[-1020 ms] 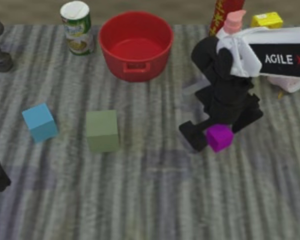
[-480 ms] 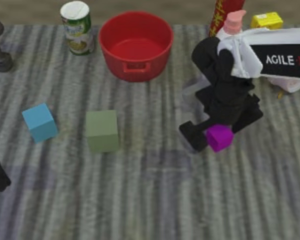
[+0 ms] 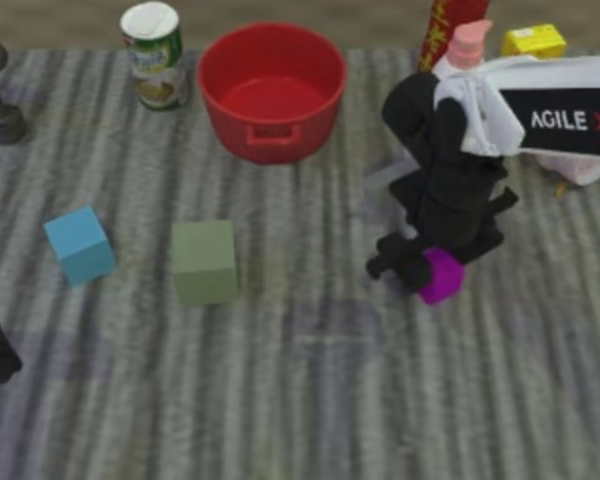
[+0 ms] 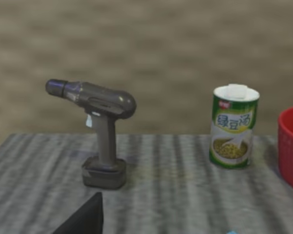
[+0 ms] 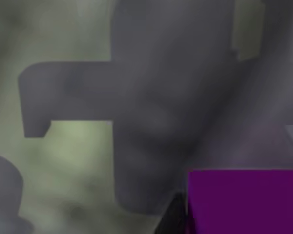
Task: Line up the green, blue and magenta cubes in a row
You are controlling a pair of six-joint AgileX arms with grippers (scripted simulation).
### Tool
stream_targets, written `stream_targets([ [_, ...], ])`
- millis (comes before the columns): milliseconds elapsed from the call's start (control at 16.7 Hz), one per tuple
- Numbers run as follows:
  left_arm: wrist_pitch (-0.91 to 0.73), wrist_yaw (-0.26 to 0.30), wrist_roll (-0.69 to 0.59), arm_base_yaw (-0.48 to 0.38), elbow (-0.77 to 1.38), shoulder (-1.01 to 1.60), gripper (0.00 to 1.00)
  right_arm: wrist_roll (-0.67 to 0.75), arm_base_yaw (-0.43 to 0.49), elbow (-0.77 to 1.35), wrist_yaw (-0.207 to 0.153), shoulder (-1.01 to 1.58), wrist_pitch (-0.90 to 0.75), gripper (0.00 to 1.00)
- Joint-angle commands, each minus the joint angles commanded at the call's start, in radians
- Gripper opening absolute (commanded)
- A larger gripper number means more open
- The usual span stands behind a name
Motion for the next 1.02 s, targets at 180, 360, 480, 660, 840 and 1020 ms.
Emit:
stream_targets([
  [180,0.000,0.000,0.000,0.000,0.000,0.000,1.00,0.000,0.000,0.000,0.000,0.000,0.000,0.00],
  [360,0.000,0.000,0.000,0.000,0.000,0.000,1.00,0.000,0.000,0.000,0.000,0.000,0.000,0.00],
  [480,0.000,0.000,0.000,0.000,0.000,0.000,1.00,0.000,0.000,0.000,0.000,0.000,0.000,0.00],
  [660,0.000,0.000,0.000,0.000,0.000,0.000,1.00,0.001,-0.001,0.014,-0.002,-0.035,-0.015,0.00],
  [840,0.000,0.000,0.000,0.000,0.000,0.000,1.00,0.000,0.002,0.063,-0.002,-0.060,-0.087,0.00],
  [1020,0.000,0.000,0.000,0.000,0.000,0.000,1.00,0.000,0.005,0.128,-0.002,-0.101,-0.204,0.00],
])
